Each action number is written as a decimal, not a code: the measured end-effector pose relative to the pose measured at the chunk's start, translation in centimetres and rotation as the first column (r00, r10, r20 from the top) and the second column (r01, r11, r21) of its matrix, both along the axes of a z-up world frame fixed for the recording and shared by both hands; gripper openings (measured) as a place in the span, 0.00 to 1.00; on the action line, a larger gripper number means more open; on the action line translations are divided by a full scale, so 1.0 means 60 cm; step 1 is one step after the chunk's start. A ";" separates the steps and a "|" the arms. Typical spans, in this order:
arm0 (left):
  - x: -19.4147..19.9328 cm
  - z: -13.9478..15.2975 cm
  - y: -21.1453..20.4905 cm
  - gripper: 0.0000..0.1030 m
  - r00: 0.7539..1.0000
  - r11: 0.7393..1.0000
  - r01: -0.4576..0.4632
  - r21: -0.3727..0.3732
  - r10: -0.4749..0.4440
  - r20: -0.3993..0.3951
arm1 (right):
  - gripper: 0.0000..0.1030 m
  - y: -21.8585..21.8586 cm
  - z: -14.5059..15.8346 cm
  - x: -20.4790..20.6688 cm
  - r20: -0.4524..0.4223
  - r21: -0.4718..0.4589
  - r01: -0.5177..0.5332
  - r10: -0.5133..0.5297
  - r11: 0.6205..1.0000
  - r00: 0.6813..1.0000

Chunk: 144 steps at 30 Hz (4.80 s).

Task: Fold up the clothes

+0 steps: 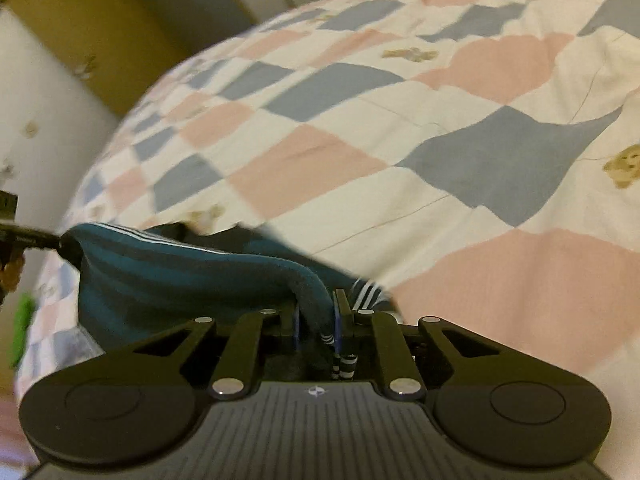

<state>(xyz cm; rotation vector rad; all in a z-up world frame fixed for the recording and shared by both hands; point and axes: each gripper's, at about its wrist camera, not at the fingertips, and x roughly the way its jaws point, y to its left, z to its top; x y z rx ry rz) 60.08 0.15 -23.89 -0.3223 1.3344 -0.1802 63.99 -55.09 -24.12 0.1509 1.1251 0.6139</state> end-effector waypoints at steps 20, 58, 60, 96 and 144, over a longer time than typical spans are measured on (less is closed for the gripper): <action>-0.054 0.034 0.019 0.40 0.978 0.993 -0.116 0.005 0.114 0.176 | 0.61 0.026 -0.036 0.029 0.023 -0.085 0.356 -0.355 0.931 0.935; -0.375 0.032 -0.123 0.63 0.980 0.981 -0.191 -0.036 0.192 0.043 | 0.32 -0.111 -0.016 -0.307 -0.110 0.037 0.377 -0.371 0.926 0.922; -0.392 0.024 -0.094 0.67 0.921 0.911 -0.382 -0.157 0.390 0.019 | 0.69 -0.114 -0.016 -0.341 -0.191 0.179 0.508 -0.477 0.842 0.858; -0.462 -0.001 0.059 0.36 0.837 0.837 -0.547 -0.034 0.547 0.015 | 0.22 0.097 -0.024 -0.679 -0.769 0.130 0.752 -0.413 0.646 0.488; -0.812 -0.062 -0.424 0.57 0.472 0.404 -0.814 -0.417 0.879 -0.071 | 0.72 0.013 -0.062 -0.342 -0.274 0.250 -0.251 0.317 0.935 0.908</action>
